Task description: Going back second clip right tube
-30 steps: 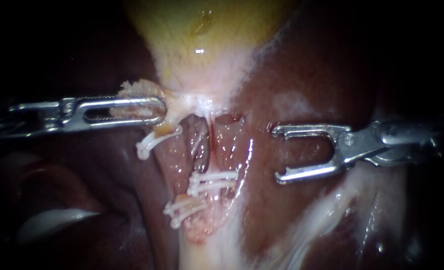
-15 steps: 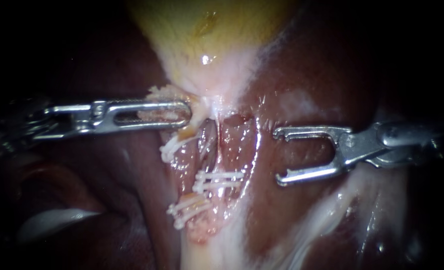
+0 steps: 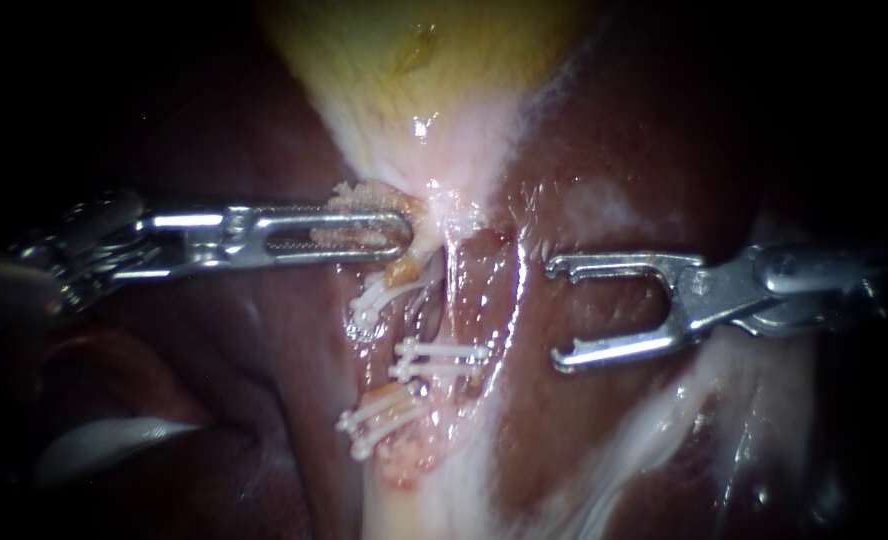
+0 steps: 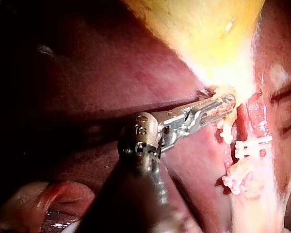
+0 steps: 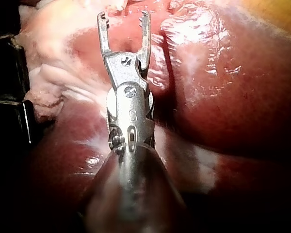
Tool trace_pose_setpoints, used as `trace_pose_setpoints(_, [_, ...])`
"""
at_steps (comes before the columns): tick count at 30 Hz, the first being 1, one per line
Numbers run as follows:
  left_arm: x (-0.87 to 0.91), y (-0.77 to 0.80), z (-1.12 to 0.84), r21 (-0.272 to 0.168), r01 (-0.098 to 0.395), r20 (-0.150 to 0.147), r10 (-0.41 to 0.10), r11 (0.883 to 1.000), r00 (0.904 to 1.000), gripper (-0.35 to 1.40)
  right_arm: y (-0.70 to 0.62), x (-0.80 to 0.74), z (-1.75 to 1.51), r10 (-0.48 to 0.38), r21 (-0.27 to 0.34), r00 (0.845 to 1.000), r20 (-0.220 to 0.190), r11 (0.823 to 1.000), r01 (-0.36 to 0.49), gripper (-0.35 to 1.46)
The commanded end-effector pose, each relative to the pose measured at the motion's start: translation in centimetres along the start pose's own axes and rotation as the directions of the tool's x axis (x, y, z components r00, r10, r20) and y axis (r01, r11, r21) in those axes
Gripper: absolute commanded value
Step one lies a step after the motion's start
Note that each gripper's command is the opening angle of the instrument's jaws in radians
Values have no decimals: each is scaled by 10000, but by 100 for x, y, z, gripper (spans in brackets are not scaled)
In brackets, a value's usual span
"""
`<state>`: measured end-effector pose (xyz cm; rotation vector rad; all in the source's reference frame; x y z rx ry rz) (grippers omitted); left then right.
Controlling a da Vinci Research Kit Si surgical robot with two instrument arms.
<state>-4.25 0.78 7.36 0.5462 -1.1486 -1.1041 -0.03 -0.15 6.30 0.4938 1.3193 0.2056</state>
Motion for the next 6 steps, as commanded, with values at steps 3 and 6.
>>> trace_pose_setpoints(3, [0,0,0,19,-1,-3,1,10000,10000,-35,0,1,0,5,0,10000,-1,10000,-5,50])
trace_pose_setpoints(6, [0,0,0,19,-1,-3,1,10000,10000,-35,0,1,0,6,0,10000,-1,10000,-6,50])
